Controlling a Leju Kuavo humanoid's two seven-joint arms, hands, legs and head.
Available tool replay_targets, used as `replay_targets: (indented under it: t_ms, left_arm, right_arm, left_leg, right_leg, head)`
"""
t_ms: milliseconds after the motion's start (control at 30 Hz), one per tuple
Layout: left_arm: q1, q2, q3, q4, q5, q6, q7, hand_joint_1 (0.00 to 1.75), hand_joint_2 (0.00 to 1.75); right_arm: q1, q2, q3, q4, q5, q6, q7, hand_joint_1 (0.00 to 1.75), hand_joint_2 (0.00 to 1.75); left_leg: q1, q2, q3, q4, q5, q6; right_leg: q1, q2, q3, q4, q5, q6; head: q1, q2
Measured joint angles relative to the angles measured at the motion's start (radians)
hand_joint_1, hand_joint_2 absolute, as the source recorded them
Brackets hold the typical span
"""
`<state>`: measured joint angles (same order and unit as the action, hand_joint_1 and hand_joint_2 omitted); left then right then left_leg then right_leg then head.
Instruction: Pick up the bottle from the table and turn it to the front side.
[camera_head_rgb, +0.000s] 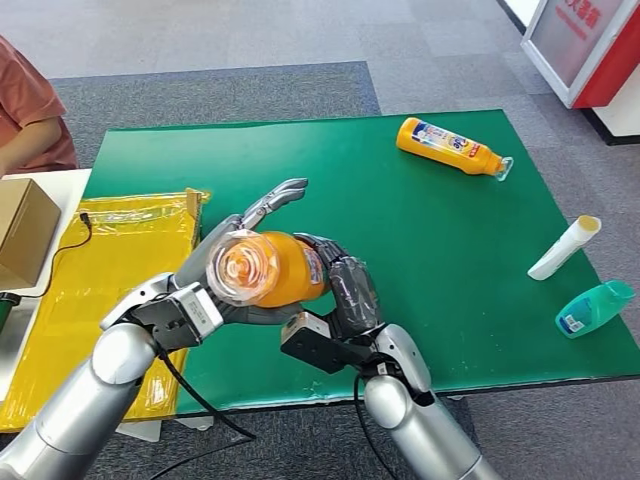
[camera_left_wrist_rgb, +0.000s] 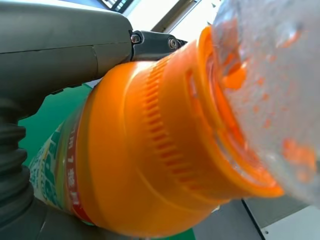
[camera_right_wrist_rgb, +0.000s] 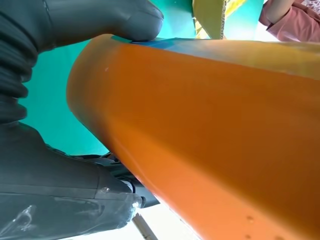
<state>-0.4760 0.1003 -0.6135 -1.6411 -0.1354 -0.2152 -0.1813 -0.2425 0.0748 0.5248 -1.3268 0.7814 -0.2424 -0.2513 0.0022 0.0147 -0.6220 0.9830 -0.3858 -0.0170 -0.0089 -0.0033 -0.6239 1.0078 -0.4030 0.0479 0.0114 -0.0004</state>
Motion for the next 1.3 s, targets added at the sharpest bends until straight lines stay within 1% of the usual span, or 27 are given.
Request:
replay_targets:
  t_ms: [133, 267, 467, 567, 633, 700, 833, 900, 967, 1033, 1067, 1100, 1133, 1233, 1267, 1300]
  left_arm:
    - [0.007, 0.0, 0.002, 0.0, 0.018, 0.0, 0.0, 1.75, 1.75]
    - [0.014, -0.001, 0.005, 0.0, 0.049, -0.002, 0.0, 1.75, 1.75]
    - [0.035, -0.017, 0.018, -0.002, 0.141, -0.003, 0.0, 1.75, 1.75]
    - [0.054, -0.027, 0.031, -0.011, 0.162, 0.018, -0.01, 1.75, 1.75]
    - [0.073, -0.035, 0.048, -0.025, 0.147, 0.059, -0.031, 1.75, 1.75]
    - [0.097, -0.044, 0.07, -0.051, 0.073, 0.142, -0.064, 1.75, 1.75]
    - [0.151, -0.06, 0.125, -0.121, -0.158, 0.368, -0.12, 1.75, 1.75]
    - [0.179, -0.064, 0.149, -0.152, -0.345, 0.528, -0.13, 1.75, 1.75]
    - [0.215, -0.068, 0.176, -0.177, -0.645, 0.713, -0.111, 1.75, 1.75]
    - [0.252, -0.072, 0.211, -0.197, -1.023, 0.845, -0.048, 1.75, 1.75]
    - [0.268, -0.073, 0.23, -0.205, -1.195, 0.88, -0.014, 1.75, 1.75]
    - [0.282, -0.073, 0.249, -0.211, -1.319, 0.898, 0.01, 1.75, 1.75]
    - [0.294, -0.073, 0.271, -0.215, -1.389, 0.906, 0.015, 1.75, 1.75]
    - [0.319, -0.073, 0.373, -0.206, -1.403, 0.904, -0.046, 1.75, 1.75]
    - [0.32, -0.063, 0.402, -0.189, -1.402, 0.891, -0.033, 1.75, 1.75]
    - [0.314, -0.042, 0.414, -0.164, -1.402, 0.867, 0.028, 1.75, 1.75]
  right_arm:
    - [-0.001, 0.0, -0.004, 0.0, 0.004, 0.008, 0.003, 1.75, 1.75]
    - [-0.001, 0.0, -0.004, 0.0, 0.009, 0.011, 0.005, 0.0, 1.75]
    - [0.007, 0.0, -0.002, 0.0, 0.023, 0.012, 0.015, 0.0, 1.75]
    - [0.014, 0.0, -0.003, 0.0, 0.019, 0.01, 0.023, 0.0, 1.75]
    - [0.02, 0.0, -0.006, 0.0, 0.003, 0.009, 0.031, 0.0, 1.75]
    - [0.028, 0.0, -0.014, 0.0, -0.035, 0.015, 0.04, 0.0, 1.75]
    - [0.048, 0.0, -0.053, 0.0, -0.137, 0.035, 0.051, 0.0, 1.75]
    - [0.057, 0.0, -0.078, -0.003, -0.187, 0.033, 0.051, 0.0, 1.75]
    - [0.064, 0.0, -0.111, -0.013, -0.237, 0.02, 0.046, 0.0, 1.75]
    - [0.066, 0.0, -0.147, -0.03, -0.274, 0.004, 0.036, 0.0, 1.75]
    - [0.066, 0.0, -0.163, -0.041, -0.287, -0.002, 0.032, 0.0, 1.75]
    - [0.065, 0.0, -0.178, -0.052, -0.299, -0.007, 0.028, 0.0, 1.75]
    - [0.065, 0.0, -0.191, -0.064, -0.308, -0.011, 0.025, 0.0, 1.75]
    - [0.067, -0.001, -0.225, -0.107, -0.327, -0.02, 0.017, 0.0, 1.75]
    - [0.069, -0.002, -0.235, -0.126, -0.331, -0.024, 0.015, 0.0, 1.75]
    - [0.07, -0.002, -0.243, -0.146, -0.335, -0.026, 0.014, 0.0, 1.75]
  left_leg:
    - [0.0, 0.0, 0.0, 0.0, 0.0, 0.0]
    - [0.0, 0.0, 0.0, 0.0, 0.0, 0.0]
    - [0.0, 0.0, 0.0, 0.0, 0.0, 0.0]
    - [0.0, 0.0, 0.0, 0.0, 0.0, 0.0]
    - [0.0, 0.0, 0.0, 0.0, 0.0, 0.0]
    - [0.0, 0.0, 0.0, 0.0, 0.0, 0.0]
    - [0.0, 0.0, -0.001, 0.0, 0.0, 0.0]
    - [0.0, 0.0, -0.001, 0.0, 0.0, 0.0]
    - [0.0, 0.0, -0.001, 0.0, 0.0, 0.0]
    - [0.0, 0.0, -0.001, 0.0, 0.0, 0.0]
    - [0.0, 0.0, -0.001, 0.0, -0.001, 0.0]
    - [0.0, 0.0, -0.001, 0.0, -0.001, 0.0]
    - [0.0, 0.0, -0.001, 0.0, -0.001, 0.0]
    - [0.0, 0.0, -0.001, 0.0, -0.001, 0.0]
    - [0.0, 0.001, -0.001, 0.0, 0.0, 0.0]
    - [0.0, 0.001, -0.001, 0.0, 0.0, -0.001]
  right_leg:
    - [0.0, 0.0, 0.0, 0.0, 0.0, 0.0]
    - [0.0, 0.0, 0.0, 0.0, 0.0, 0.0]
    - [0.0, 0.0, 0.0, 0.0, 0.0, 0.0]
    - [0.0, 0.0, 0.0, 0.0, 0.0, 0.0]
    - [0.0, 0.0, 0.0, 0.0, 0.0, 0.0]
    - [0.0, 0.0, 0.0, 0.0, 0.0, 0.0]
    - [0.0, 0.0, 0.0, 0.0, 0.0, 0.0]
    - [0.0, 0.0, 0.0, 0.0, 0.0, 0.0]
    - [0.0, 0.0, 0.0, 0.0, 0.0, 0.0]
    - [0.0, 0.0, 0.0, 0.0, 0.0, 0.0]
    - [0.0, 0.0, 0.0, 0.0, -0.001, 0.0]
    - [0.0, 0.0, 0.0, 0.0, 0.0, 0.0]
    - [0.0, 0.0, 0.0, 0.0, 0.0, 0.0]
    - [0.0, 0.0, -0.001, 0.0, 0.0, 0.0]
    - [0.0, 0.0, -0.001, 0.0, 0.0, 0.0]
    - [0.0, 0.0, -0.002, 0.0, 0.0, 0.0]
  head:
    - [0.0, 0.0]
    - [0.0, 0.0]
    - [0.0, 0.0]
    - [0.0, 0.0]
    - [0.0, 0.0]
    - [0.0, 0.0]
    - [0.0, 0.0]
    - [0.0, 0.0]
    - [0.0, 0.0]
    - [0.0, 0.0]
    - [0.0, 0.0]
    - [0.0, 0.0]
    - [0.0, 0.0]
    - [0.0, 0.0]
    - [0.0, 0.0]
    - [0.0, 0.0]
